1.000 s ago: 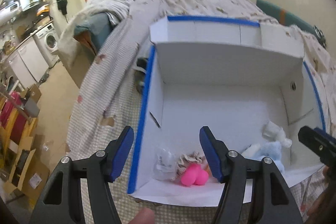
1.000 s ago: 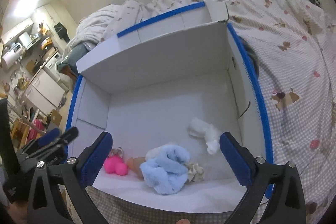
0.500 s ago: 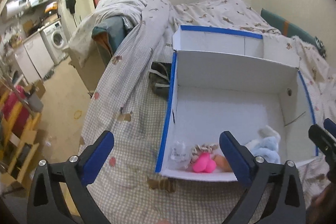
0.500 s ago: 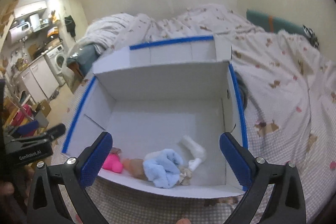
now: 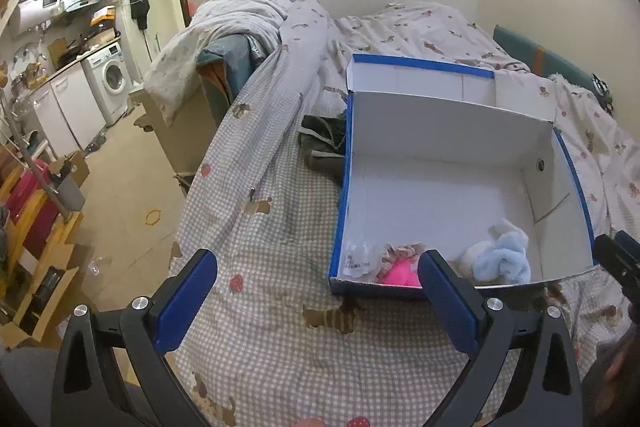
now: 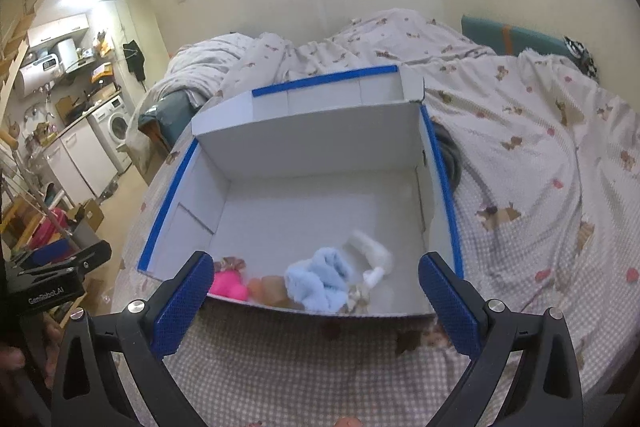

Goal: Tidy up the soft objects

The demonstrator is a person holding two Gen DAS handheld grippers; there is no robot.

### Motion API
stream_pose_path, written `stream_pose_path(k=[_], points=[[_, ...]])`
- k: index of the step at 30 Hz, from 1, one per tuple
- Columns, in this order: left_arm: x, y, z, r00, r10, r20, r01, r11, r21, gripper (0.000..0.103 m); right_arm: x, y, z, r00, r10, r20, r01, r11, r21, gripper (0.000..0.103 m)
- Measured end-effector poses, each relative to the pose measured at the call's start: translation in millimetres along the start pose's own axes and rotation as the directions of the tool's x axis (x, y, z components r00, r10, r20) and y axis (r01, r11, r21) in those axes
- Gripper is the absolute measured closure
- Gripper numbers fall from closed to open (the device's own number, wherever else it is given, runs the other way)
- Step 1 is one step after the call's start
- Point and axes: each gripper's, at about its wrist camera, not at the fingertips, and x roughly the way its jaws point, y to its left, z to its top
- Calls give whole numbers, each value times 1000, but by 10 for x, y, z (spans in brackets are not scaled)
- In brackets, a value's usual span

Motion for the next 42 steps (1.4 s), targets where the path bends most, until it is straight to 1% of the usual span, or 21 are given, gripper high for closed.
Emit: stream_pose_path(k=[4,7,9,10,14,20,26,42], points=[[-26,-38,-42,1000,-7,20,6,1000,15,3,28,50,-23,1000,-13,9,13,1000,-23,0],[-69,-34,-44,997,-8,78,9,1000,-7,3,36,75,-16,999,-25,21,25,999,-34,0],[-86,-15,-61,993,14,114,-12,1000,-24,3,54,84,-21,1000,-24,19,25,999,-29,0],[-81,-17,-63,993,21,117,-18,1000,-25,3,64,86,-23,999,-26,19,26,999,-30,0],[-41,-15,-66,996,-10,93,13,999,-33,3,72,120,-18,998,-48,36,50,998,-49,0],[-23,-64,-75,996,-6,90,7,1000,-11,3,83,152,-28,998,-50,39,52,997,-57,0],[-27,-117,-95,995,-29,92,28,1000,10,3,80,150,-33,998,-51,35,53,997,-53,0],[-27,-111,-89,995,-49,87,50,999,-7,3,82,150,-27,998,-54,37,56,997,-55,0]])
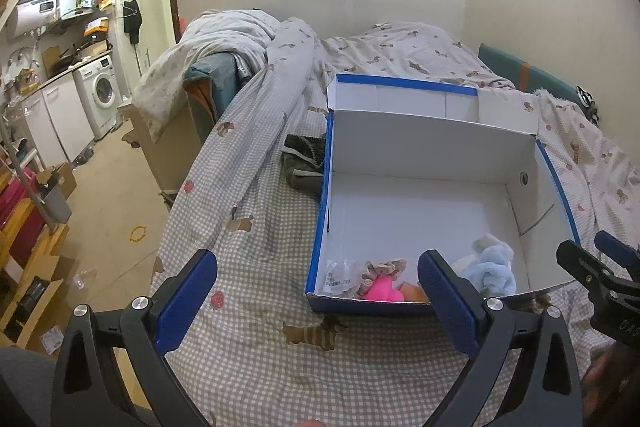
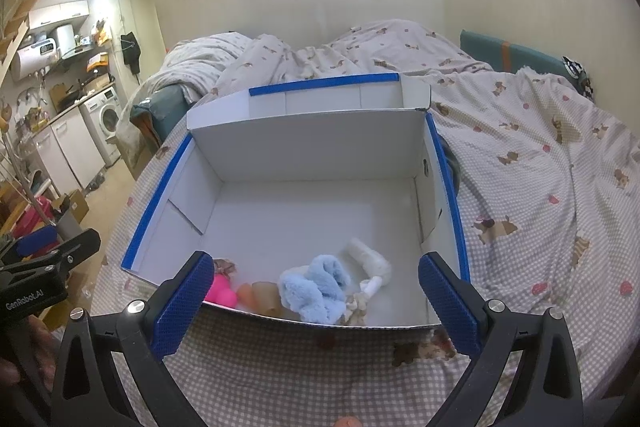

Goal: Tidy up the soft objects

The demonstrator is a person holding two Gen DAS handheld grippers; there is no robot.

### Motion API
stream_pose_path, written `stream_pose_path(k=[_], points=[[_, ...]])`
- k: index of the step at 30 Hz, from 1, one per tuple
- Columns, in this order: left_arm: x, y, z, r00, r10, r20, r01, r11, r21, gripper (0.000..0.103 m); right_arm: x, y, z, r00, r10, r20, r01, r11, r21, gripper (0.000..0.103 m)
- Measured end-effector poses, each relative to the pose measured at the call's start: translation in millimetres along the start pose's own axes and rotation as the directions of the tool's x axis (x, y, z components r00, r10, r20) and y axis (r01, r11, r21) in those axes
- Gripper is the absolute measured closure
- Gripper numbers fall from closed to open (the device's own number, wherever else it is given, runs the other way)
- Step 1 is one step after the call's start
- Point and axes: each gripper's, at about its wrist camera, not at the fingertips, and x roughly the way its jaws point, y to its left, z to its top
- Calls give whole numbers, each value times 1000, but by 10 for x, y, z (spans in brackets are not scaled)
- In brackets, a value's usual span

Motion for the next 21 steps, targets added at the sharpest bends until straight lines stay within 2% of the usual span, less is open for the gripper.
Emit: stream_pose_path(k=[21], points=[[23,-31,-7,1000,-7,-11,7,1000,7,3,7,-33,18,1000,8,1,-8,1000,2,0]])
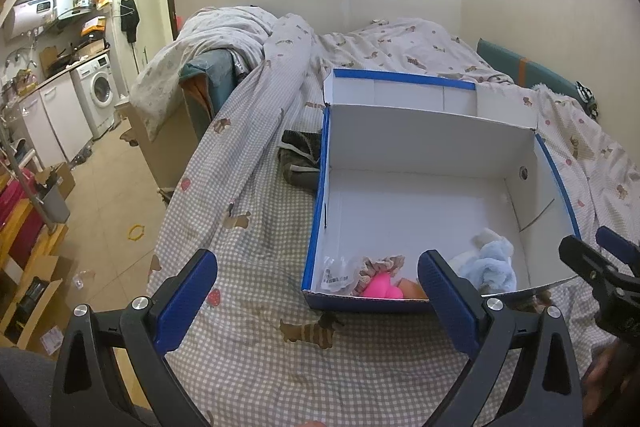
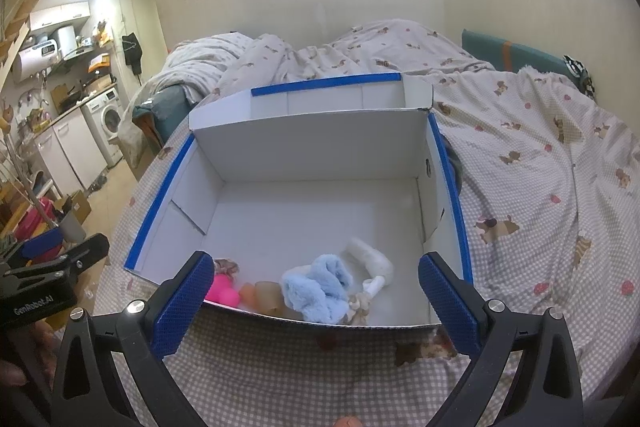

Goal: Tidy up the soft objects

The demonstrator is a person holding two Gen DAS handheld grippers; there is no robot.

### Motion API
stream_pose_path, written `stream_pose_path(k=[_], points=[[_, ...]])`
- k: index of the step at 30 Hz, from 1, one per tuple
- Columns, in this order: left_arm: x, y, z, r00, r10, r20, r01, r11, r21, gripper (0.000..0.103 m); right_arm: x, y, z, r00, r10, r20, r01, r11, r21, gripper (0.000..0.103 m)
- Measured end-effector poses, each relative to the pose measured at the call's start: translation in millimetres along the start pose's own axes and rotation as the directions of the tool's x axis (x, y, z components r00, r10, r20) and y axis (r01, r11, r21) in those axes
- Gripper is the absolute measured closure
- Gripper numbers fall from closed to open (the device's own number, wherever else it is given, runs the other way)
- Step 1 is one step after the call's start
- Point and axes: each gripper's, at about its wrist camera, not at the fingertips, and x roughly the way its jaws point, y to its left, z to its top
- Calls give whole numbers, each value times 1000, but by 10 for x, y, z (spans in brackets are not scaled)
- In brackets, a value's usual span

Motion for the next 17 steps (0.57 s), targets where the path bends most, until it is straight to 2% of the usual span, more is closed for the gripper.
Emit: stream_pose_path(k=[17], points=[[81,-1,-35,999,-27,-36,27,1000,5,3,1,15,-9,1000,1,-8,-1,1000,-4,0]])
